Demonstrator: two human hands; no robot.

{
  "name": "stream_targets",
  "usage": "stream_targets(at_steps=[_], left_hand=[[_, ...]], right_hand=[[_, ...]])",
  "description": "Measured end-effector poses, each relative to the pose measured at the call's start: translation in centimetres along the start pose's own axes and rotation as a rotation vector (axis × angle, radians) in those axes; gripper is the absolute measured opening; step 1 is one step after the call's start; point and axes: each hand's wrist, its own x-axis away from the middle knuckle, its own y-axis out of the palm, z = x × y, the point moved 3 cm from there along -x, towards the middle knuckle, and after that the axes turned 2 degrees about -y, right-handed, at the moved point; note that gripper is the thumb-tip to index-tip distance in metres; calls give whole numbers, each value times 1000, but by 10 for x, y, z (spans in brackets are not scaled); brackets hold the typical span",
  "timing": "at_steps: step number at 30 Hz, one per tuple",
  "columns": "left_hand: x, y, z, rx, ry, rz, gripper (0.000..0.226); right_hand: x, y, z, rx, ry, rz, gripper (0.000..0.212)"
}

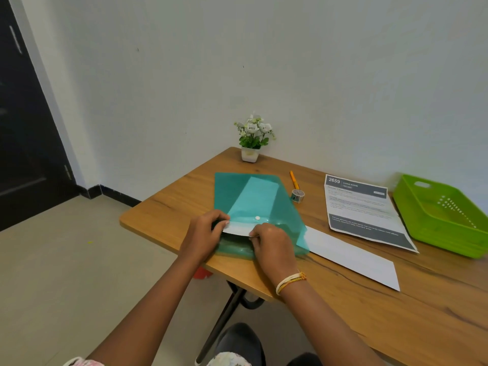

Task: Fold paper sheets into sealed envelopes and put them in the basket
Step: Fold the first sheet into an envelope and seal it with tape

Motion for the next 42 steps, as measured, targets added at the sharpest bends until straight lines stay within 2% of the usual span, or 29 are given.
stream_targets(at_steps=[2,5,7,9,12,15,19,25,27,29,32,35,37,40,42], left_hand=[[-1,1,-1,-12,-2,-3,11],[-1,1,0,-29,-2,2,11],[-2,1,0,-30,-5,6,12],[-2,1,-1,-39,-18,4,13],[-3,2,-2,-69,-35,1,14],[-4,4,-2,-79,-47,-19,18],[-5,6,-5,-72,-105,-68,17],[-6,8,-6,-141,-130,-111,20],[-5,6,-5,-112,-140,-114,31],[-2,3,-2,-65,-140,-133,53],[1,3,0,-113,-133,-136,77],[-1,4,0,-247,-170,-138,63],[-2,4,2,-219,-158,-149,59],[-2,3,7,-180,-79,-133,63],[-2,5,11,-299,-10,-103,52]], right_hand=[[-1,-4,7,-124,87,9,7],[-3,-8,17,-299,181,-67,21],[0,-13,21,-410,149,-108,18],[5,-20,24,-447,55,-76,13],[13,-37,27,-520,-32,174,10],[14,-53,28,-657,0,435,13],[5,-77,37,-744,161,714,2],[-3,-123,56,-925,388,1066,4],[-6,-137,67,-997,490,1151,6],[-8,-146,79,-1060,610,1191,7],[-6,-143,94,-1275,844,1110,4],[2,-128,102,-1468,1025,950,10],[11,-115,106,-1529,1108,803,15],[23,-93,109,-1482,1206,513,37],[29,-84,106,-1439,1223,358,51]])
